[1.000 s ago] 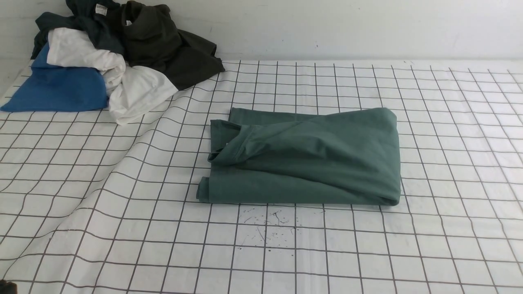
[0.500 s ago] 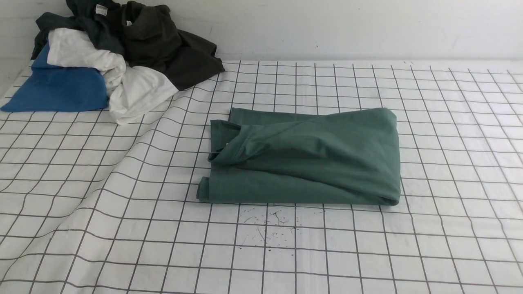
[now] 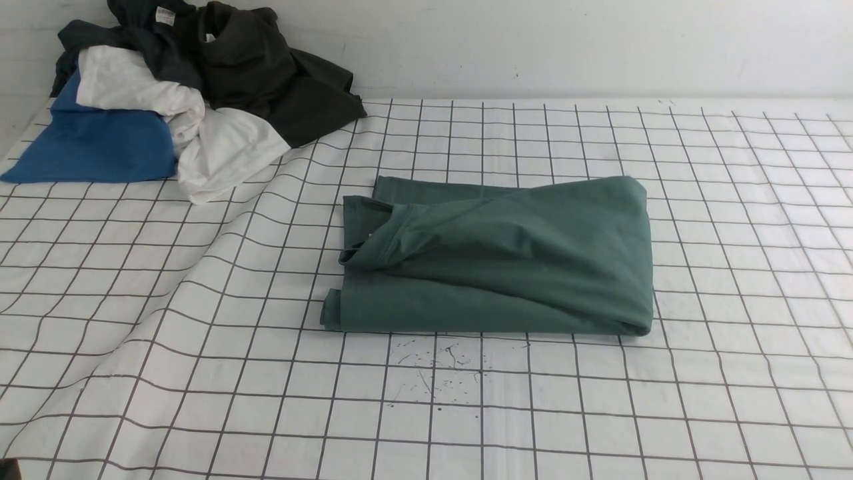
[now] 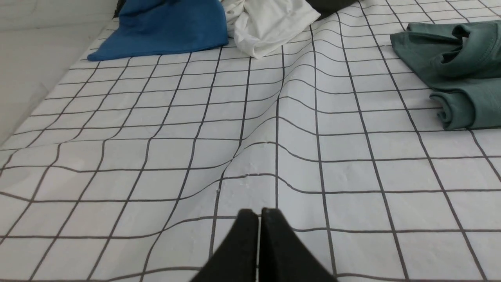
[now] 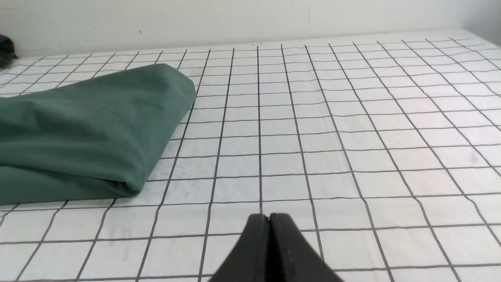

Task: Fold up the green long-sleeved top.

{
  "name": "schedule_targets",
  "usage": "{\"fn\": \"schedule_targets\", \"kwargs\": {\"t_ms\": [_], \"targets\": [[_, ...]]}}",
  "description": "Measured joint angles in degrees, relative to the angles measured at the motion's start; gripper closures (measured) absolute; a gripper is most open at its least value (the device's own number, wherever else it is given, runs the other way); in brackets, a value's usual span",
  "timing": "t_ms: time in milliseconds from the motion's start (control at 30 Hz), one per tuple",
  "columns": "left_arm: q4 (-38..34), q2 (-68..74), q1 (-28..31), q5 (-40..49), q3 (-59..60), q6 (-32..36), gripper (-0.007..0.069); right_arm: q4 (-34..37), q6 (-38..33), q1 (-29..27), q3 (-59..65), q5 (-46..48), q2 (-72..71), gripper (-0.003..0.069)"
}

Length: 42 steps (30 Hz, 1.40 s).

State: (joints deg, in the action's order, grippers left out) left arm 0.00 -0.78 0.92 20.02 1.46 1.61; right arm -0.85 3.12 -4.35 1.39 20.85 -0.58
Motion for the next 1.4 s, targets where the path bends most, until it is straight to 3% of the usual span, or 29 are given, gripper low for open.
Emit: {"fn": "schedule_targets", "kwargs": {"t_ms": [1400], "targets": [[-1.77,0.0,0.01,-0.05,0.0,0.37,0.0632,0.0,-0.22,0.0,0.0,0.0,0.0,0.0673]]}}
